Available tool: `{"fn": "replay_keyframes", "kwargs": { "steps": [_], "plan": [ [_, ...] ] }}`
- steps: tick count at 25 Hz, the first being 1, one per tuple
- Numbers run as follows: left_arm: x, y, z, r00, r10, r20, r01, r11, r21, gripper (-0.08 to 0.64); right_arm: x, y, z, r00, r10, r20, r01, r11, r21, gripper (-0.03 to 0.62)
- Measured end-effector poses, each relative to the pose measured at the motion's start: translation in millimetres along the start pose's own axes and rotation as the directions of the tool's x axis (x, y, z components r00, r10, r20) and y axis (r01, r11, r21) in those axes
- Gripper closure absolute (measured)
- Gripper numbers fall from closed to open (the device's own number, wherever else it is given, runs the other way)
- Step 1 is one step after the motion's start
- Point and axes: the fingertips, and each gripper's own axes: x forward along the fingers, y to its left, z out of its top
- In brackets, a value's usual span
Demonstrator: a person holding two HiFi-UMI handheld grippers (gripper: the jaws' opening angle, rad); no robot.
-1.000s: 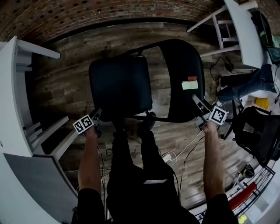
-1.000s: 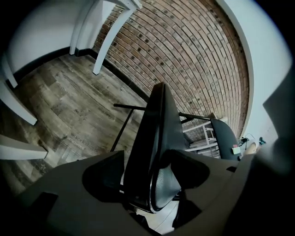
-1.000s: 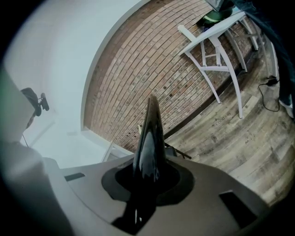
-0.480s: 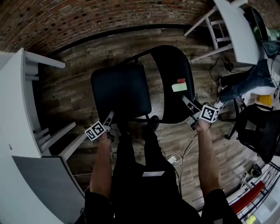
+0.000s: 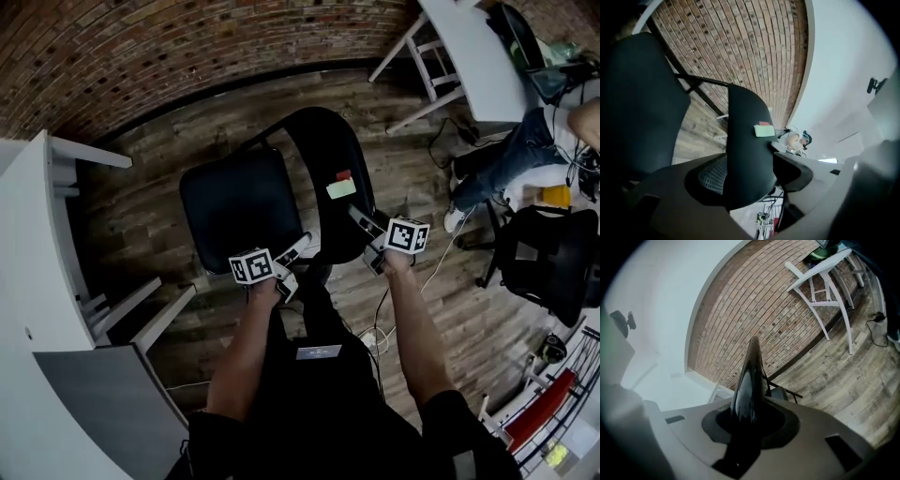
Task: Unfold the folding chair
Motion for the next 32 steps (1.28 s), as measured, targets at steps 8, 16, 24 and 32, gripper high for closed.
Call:
{"fn": "replay_keyframes", "kwargs": {
  "steps": [8,16,24,32],
  "plan": [
    [61.5,-54.6,-39.7,0.977,-0.065,-0.202,0.08,0.995,0.065,0.23,10.1,20.0,-12.6,1.0,-0.013,0.0,0.013,1.0,-0.006,0.497],
    [43.0,-47.0,-30.9,0.981,-0.045,-0.186,0.054,0.998,0.041,0.238,27.9,39.0,-23.2,1.0,-0.029,-0.004,0.029,0.999,-0.027,0.492],
    [13.1,-38.6,-24.1,0.99,0.002,-0.143,0.005,0.999,0.046,0.239,48.9,67.5,-42.3,0.999,-0.042,-0.011,0.042,0.998,-0.042,0.483],
    [15.0,-38.6,-14.1,0.99,0.02,-0.139,-0.012,0.999,0.051,0.239,54.5,67.2,-34.4,0.999,-0.045,-0.014,0.044,0.998,-0.041,0.479]
  ]
}}
